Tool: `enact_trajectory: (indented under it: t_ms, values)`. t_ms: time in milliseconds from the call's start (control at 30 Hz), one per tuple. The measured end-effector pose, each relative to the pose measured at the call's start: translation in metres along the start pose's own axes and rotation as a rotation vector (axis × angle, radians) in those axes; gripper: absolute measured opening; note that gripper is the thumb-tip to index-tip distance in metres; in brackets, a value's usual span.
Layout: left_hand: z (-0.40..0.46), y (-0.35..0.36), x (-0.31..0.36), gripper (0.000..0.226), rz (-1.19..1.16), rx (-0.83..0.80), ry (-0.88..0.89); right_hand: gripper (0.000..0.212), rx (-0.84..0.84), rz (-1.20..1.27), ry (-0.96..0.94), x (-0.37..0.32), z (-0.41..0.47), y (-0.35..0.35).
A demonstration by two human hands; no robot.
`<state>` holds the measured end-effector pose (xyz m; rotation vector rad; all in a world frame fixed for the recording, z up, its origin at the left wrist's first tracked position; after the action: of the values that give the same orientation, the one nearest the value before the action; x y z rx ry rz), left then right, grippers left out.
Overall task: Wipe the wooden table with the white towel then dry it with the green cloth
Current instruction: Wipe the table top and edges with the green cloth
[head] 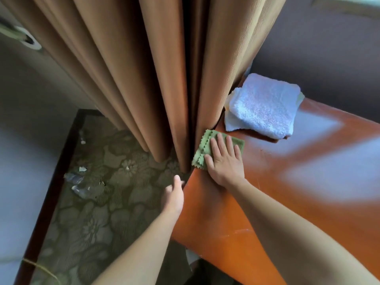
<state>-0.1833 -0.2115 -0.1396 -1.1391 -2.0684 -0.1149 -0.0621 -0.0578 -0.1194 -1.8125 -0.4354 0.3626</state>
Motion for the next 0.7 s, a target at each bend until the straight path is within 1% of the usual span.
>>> enact_trajectory:
  t_ms: [67, 100, 133, 167, 200, 233, 267, 333, 400, 467, 533, 567, 633, 700]
  values:
    - [-0.001, 0.0, 0.001, 0.06, 0.051, 0.074, -0.005, 0.064, 0.023, -0.003, -0.042, -0.016, -0.01, 0.004]
    - [0.0, -0.002, 0.003, 0.064, -0.007, 0.069, -0.066, 0.063, 0.032, -0.01, -0.102, -0.029, -0.028, 0.009]
    - [0.002, -0.001, 0.008, 0.067, -0.162, 0.016, -0.139, 0.063, 0.047, -0.013, -0.168, -0.043, -0.054, 0.015]
    - [0.005, 0.003, 0.015, 0.069, -0.326, -0.077, -0.208, 0.062, 0.051, -0.011, -0.222, -0.055, -0.083, 0.022]
    - [0.005, 0.004, 0.025, 0.072, -0.436, -0.16, -0.247, 0.061, 0.051, -0.01, -0.268, -0.062, -0.109, 0.027]
    - [0.008, 0.007, 0.036, 0.074, -0.441, -0.237, -0.236, 0.06, 0.047, -0.015, -0.306, -0.065, -0.13, 0.032]
    - [0.01, 0.011, 0.047, 0.074, -0.385, -0.301, -0.207, 0.06, 0.026, -0.028, -0.339, -0.064, -0.145, 0.037]
    - [0.01, 0.02, 0.061, 0.073, -0.245, -0.371, -0.136, 0.06, -0.016, -0.061, -0.401, -0.059, -0.149, 0.04]
    - [0.007, 0.029, 0.064, 0.073, -0.19, -0.431, -0.124, 0.061, -0.011, -0.065, -0.363, -0.048, -0.124, 0.031]
    - [0.005, 0.028, 0.058, 0.075, -0.227, -0.481, -0.15, 0.063, 0.023, -0.019, -0.202, -0.032, -0.075, 0.015]
    - [0.004, 0.02, 0.051, 0.068, -0.253, -0.471, -0.148, 0.063, -0.016, -0.002, -0.046, -0.012, -0.025, 0.004]
    - [0.004, 0.017, 0.046, 0.066, -0.255, -0.47, -0.148, 0.063, -0.042, -0.008, -0.009, -0.006, -0.011, 0.001]
    - [0.002, 0.012, 0.042, 0.067, -0.325, -0.494, -0.163, 0.064, -0.048, -0.03, -0.011, -0.012, -0.018, 0.003]
    - [0.002, 0.013, 0.041, 0.068, -0.367, -0.495, -0.176, 0.064, -0.008, -0.04, -0.11, -0.042, -0.066, 0.018]
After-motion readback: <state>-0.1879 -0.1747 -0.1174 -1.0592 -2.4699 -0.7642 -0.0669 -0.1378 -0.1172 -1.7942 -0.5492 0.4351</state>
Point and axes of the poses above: each hand's wrist, its own z-axis towards the middle knuckle, its own y-axis out of the palm, x = y × z, the point moved 4 cm from there along z, towards the middle knuckle, and after that the axes turned 11 degrees about -z, right-handed, at the moved point
